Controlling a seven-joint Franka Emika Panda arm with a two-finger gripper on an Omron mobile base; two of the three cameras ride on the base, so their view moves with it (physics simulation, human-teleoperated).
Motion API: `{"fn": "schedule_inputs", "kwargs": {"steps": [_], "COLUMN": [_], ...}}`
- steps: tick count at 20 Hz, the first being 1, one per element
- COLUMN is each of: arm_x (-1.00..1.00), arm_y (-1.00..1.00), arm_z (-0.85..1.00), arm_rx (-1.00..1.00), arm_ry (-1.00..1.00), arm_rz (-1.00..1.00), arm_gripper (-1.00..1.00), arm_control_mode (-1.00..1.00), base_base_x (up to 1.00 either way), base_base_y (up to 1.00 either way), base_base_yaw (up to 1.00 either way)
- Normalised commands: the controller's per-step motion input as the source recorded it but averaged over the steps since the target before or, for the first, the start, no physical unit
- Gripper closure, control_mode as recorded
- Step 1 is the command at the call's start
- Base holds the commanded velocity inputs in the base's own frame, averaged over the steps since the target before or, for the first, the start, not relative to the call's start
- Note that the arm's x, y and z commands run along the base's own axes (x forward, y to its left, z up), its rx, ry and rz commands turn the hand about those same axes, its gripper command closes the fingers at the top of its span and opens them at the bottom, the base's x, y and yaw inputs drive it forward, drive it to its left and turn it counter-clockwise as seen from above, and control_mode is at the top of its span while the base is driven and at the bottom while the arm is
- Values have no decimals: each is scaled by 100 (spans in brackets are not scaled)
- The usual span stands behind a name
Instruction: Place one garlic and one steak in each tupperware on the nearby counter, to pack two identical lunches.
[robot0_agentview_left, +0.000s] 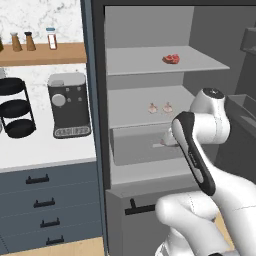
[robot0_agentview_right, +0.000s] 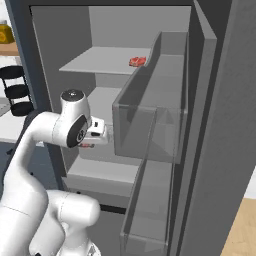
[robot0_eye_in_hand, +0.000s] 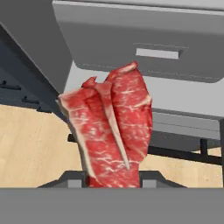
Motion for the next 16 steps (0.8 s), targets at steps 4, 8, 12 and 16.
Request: {"fn": "schedule_inputs", "kwargs": {"steps": [4, 8, 12, 16], "arm_x": [-43, -36, 0, 0], "arm_y": [0, 2, 0, 0], "arm_z": [-10, 0, 0, 0], "arm_rx": [0, 0, 0, 0], "arm_ry": [1, 0, 0, 0], "arm_rz": [0, 0, 0, 0], "arm_gripper": [100, 100, 100, 100], "arm_control_mode": [-100, 100, 100, 100], "base_base_x": [0, -22, -70, -22], "base_base_y": [0, 4, 78, 100], "base_base_yaw": [0, 0, 0, 0]}}
